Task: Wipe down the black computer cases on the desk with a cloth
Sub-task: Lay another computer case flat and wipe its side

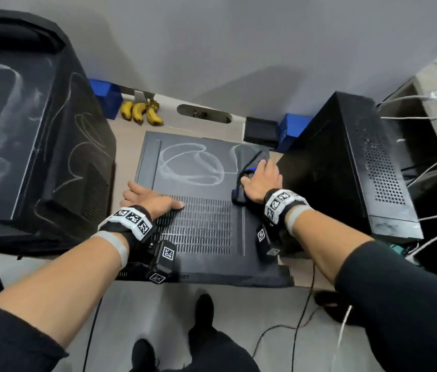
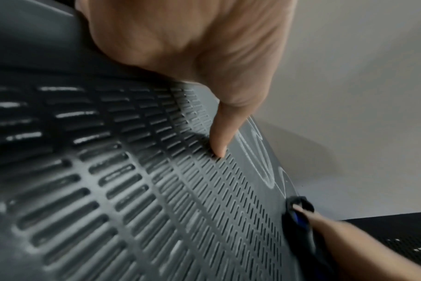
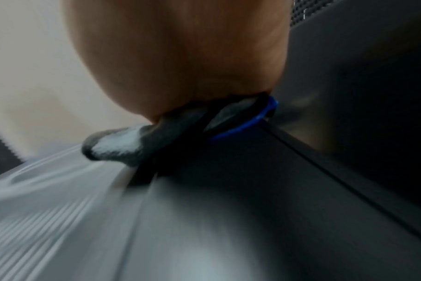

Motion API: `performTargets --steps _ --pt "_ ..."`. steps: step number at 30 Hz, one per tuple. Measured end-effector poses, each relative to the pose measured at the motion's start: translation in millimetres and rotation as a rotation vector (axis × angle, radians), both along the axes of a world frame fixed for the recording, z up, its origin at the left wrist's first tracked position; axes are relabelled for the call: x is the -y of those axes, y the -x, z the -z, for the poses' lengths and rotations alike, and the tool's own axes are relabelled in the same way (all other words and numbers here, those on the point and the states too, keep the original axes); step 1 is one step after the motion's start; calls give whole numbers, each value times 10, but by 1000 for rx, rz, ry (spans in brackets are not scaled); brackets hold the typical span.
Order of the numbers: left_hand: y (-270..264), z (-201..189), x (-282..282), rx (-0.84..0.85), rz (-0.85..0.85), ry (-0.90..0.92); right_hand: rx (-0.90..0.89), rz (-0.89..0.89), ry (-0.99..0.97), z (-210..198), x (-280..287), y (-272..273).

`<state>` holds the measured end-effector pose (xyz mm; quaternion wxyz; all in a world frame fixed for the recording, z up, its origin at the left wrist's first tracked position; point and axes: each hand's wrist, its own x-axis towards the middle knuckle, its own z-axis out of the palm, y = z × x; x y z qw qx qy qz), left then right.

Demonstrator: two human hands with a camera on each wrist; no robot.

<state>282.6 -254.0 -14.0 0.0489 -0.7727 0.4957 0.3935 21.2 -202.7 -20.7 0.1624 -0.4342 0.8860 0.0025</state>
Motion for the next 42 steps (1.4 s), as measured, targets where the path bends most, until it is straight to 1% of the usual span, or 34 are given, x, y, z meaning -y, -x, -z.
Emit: performTargets --steps 2,4,6,8,10,11,12,14,15,17,19,20,21,23,25,26,27,29,31,33,35,36,38,40,42 --pt "-1 10 -8 9 18 4 3 54 -16 -4 359 99" --pt "0 26 -21 14 18 23 -16 15 -35 2 613 125" --pt "7 18 -32 21 18 30 -14 -144 -62 3 752 33" --pt "5 14 -31 24 25 22 16 -350 -87 -9 695 -168" --pt "8 -12 -32 20 31 11 34 -541 -104 -19 402 -331" --pt "5 -26 -35 22 33 7 45 -611 -96 -16 215 -347" --pt "0 -40 -35 26 34 3 60 -643 -91 -3 51 -307" --pt "-3 -56 -39 29 41 0 79 -618 -105 4 -116 -107" --pt "-9 -60 -41 30 43 3 71 -574 -115 12 -81 4" --pt "-10 -52 -54 37 52 9 27 -458 -117 25 185 159" --pt "-12 -7 -58 37 62 17 -13 -378 -102 15 603 128" --pt "-14 12 -60 39 66 19 -26 -394 -94 21 787 19" --pt "-12 27 -62 43 69 20 -39 -451 -85 35 917 -139" --pt "-10 26 -55 47 76 18 -10 -631 -77 36 982 -561" --pt "-10 -5 -56 45 75 16 46 -804 -74 33 724 -870" --pt "-14 -23 -58 43 77 10 61 -854 -59 28 525 -894" --pt "-21 -34 -56 36 81 0 71 -857 -35 23 348 -797" --pt "-40 -58 -48 15 94 -17 70 -765 -35 20 78 -380" --pt "-47 -77 -51 15 103 -23 29 -611 -60 18 8 20" --pt "-40 -103 -60 23 107 -22 22 -475 -90 24 194 145" --pt "-18 -108 -68 27 103 -14 11 -392 -88 30 544 21" --pt "-14 -106 -72 28 101 -11 9 -402 -90 27 709 -102" --pt "-16 -101 -76 29 93 -8 7 -524 -96 32 874 -406" --pt "-17 -102 -68 25 91 -21 6 -704 -106 34 722 -666" --pt "-39 -128 -49 7 94 -52 44 -862 -88 27 393 -723"
